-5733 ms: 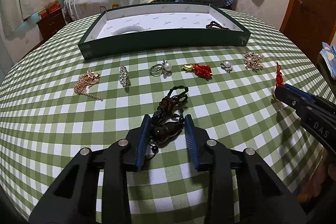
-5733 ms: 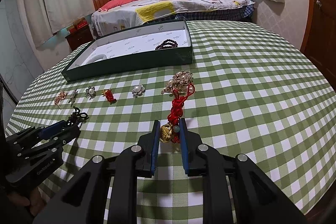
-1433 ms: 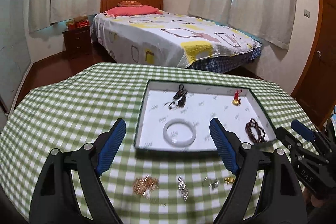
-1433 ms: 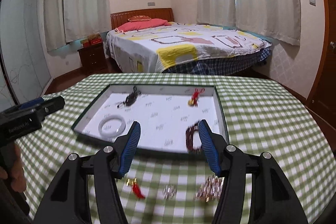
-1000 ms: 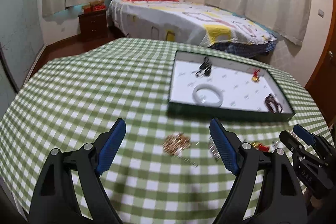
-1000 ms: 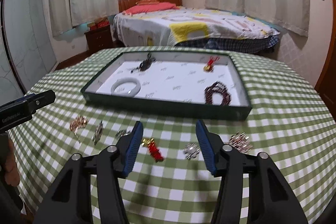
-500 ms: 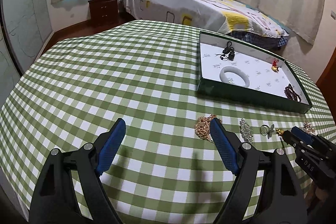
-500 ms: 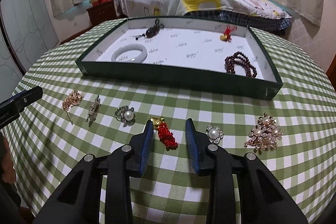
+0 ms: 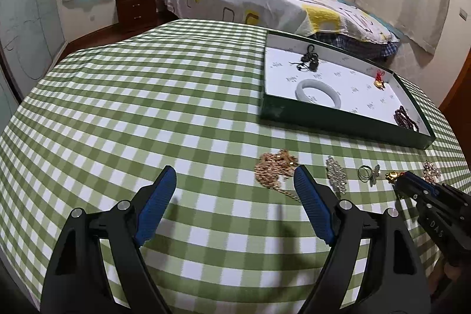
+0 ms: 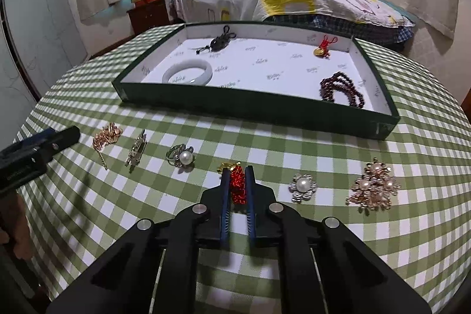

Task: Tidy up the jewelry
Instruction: 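Grasp the small red knot ornament with the right gripper and lift it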

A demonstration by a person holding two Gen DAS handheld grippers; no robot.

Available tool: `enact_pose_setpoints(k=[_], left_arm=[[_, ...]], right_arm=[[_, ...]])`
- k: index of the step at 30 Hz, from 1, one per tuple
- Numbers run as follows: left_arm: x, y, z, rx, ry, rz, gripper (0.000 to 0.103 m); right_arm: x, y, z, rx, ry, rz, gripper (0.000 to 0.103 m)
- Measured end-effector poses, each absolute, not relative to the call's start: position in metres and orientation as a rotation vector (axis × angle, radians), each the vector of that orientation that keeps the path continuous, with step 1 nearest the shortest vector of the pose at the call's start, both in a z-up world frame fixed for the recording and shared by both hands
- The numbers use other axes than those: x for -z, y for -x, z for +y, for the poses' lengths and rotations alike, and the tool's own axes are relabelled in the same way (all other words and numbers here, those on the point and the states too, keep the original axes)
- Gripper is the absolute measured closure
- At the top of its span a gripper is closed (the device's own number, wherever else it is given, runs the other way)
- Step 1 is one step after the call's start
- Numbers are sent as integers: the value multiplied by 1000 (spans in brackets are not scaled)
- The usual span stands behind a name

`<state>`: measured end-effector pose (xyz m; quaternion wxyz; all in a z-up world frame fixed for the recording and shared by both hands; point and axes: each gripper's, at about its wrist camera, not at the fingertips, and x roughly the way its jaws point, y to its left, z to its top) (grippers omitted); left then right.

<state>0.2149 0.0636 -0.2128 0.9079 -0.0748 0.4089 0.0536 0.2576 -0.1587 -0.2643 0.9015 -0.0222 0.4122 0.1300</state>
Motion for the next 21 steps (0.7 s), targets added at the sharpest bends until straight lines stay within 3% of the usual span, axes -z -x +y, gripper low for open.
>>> enact_pose_setpoints(k=[10, 21], left_arm=[[221, -229, 45, -87, 141, 859, 24], [235, -242, 32, -75, 130, 904, 48]], right_arm=[[232, -248, -196, -228, -17, 768, 92], [225, -245, -232, -181, -74, 750, 92]])
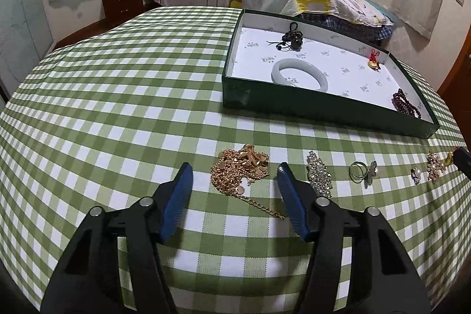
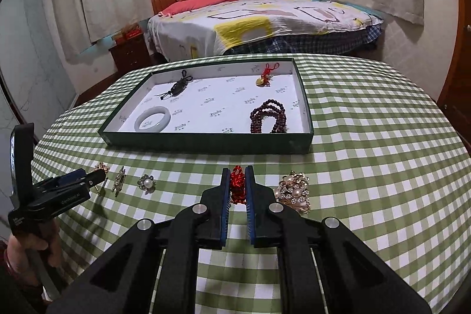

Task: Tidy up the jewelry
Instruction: 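Grasp the small red knot ornament with the right gripper and lift it, then grasp the gold chain necklace with the left gripper while the right holds the red knot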

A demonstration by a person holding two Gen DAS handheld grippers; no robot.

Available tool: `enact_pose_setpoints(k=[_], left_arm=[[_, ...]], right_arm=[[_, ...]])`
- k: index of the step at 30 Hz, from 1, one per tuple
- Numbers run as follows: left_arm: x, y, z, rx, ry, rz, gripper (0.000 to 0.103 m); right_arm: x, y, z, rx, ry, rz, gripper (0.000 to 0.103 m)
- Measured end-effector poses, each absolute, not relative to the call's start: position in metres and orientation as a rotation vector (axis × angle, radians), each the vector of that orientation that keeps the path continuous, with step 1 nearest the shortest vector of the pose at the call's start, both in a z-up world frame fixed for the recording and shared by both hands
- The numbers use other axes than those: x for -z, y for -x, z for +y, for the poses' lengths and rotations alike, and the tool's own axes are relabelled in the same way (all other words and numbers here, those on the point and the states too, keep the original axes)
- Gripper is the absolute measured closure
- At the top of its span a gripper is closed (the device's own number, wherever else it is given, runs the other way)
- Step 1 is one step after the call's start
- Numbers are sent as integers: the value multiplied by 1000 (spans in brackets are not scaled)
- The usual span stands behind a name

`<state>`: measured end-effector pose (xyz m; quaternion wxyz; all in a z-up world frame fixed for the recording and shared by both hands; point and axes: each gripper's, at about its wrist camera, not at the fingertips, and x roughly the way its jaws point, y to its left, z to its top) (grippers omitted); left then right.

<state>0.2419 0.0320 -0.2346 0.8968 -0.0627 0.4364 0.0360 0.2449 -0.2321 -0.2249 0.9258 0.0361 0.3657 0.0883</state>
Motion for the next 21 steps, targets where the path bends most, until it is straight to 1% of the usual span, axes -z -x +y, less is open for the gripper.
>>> enact_pose_setpoints(k=[4, 7, 8, 11, 14, 21], left_arm=[[234, -243, 34, -71, 140, 900, 55], [234, -244, 34, -63, 127, 903, 65], [234, -243, 34, -49, 129, 901, 70], [234, -243, 33, -37, 132, 900, 78], [234, -243, 35, -17, 151, 899, 89], [234, -242, 35, -10, 156, 897, 90]], right_arm=[[228, -246, -233, -181, -81, 757, 92], [228, -246, -234, -178, -83, 758, 93], [229, -246, -234, -177, -83, 758, 92], [229, -246, -234, -173, -80, 758, 92], [230, -246, -234, -173, -78, 757, 93], [235, -248, -234, -169, -75, 767, 93]])
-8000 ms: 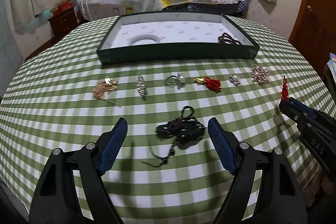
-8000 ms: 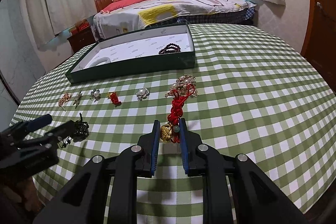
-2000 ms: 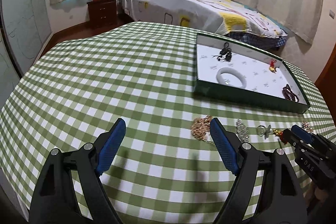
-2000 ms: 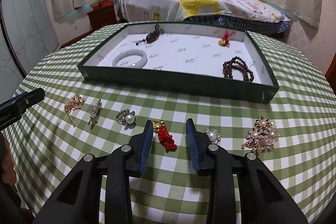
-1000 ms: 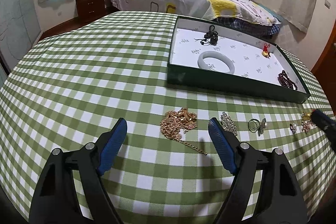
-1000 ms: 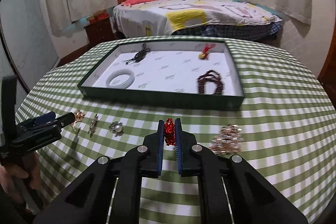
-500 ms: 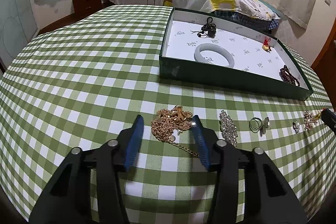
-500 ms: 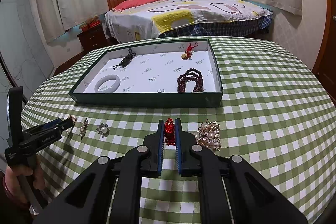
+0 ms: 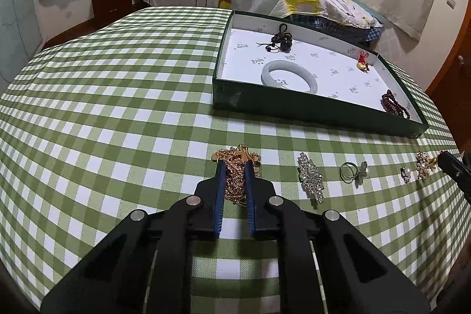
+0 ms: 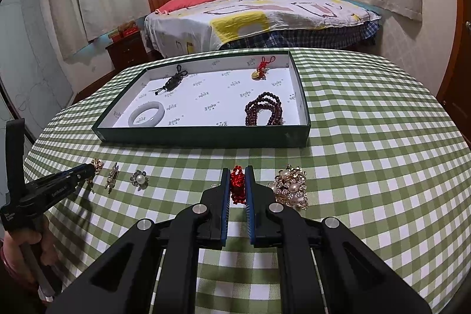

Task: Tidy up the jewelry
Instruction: 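Grasp the gold chain necklace with the left gripper while the right holds the red knot, then carry the gold chain and red knot into the tray and open both grippers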

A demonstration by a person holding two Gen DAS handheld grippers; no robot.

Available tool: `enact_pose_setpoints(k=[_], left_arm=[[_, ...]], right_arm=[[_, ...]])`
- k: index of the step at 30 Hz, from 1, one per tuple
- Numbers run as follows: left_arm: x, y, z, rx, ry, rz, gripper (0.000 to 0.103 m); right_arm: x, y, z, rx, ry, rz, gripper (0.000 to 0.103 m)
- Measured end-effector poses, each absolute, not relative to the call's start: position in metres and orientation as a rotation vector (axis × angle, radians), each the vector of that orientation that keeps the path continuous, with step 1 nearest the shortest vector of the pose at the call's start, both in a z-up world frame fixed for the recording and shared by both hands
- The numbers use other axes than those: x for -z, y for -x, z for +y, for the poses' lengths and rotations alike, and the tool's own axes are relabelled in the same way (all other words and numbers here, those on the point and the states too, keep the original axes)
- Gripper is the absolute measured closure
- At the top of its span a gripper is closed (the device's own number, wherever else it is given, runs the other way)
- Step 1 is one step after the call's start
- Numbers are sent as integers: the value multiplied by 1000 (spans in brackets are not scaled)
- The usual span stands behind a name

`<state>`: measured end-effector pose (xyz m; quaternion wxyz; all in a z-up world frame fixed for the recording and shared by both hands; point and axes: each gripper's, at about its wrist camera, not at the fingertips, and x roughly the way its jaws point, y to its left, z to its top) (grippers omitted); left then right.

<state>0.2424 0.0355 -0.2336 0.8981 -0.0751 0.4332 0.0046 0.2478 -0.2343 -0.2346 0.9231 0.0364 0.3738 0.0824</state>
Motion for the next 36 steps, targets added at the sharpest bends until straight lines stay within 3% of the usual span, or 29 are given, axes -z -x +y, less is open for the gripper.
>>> enact_pose_setpoints(k=[36], left_arm=[[200, -224, 37, 13, 131, 787, 97]], right_arm=[[237, -247, -232, -161, -62, 762, 93]])
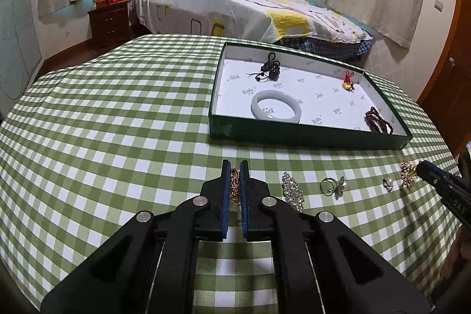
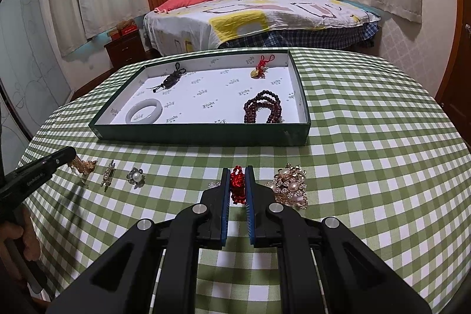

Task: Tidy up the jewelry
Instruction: 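Carry the gold chain and red knot into the tray and open both grippers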

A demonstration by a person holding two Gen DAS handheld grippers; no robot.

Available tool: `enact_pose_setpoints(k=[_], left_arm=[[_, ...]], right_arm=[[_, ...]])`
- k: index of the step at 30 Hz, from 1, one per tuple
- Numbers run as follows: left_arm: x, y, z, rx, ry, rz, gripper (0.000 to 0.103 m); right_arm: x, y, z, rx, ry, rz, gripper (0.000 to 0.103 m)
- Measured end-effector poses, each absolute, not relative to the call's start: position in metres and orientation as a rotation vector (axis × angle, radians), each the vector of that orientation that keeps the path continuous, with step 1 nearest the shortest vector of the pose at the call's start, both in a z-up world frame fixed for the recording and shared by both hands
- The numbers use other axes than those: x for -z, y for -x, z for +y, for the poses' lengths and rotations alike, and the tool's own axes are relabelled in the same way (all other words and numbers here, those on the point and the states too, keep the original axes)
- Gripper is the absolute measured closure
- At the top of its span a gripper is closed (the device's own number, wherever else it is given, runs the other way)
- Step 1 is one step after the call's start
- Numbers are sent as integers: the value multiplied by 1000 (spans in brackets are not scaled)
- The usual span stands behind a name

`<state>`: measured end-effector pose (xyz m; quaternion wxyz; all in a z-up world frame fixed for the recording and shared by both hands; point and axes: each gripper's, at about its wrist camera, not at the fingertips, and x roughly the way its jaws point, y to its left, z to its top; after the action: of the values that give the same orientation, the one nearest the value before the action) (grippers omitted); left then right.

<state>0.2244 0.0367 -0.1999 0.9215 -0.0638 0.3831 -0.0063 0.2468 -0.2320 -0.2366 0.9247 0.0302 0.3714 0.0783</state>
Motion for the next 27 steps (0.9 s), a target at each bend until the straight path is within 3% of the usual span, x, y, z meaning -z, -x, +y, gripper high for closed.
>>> enact_pose_setpoints(k=[27], left_arm=[[96, -231, 22, 137, 128, 556, 97]], right_arm=[[173, -253, -221, -212, -71, 615, 92]])
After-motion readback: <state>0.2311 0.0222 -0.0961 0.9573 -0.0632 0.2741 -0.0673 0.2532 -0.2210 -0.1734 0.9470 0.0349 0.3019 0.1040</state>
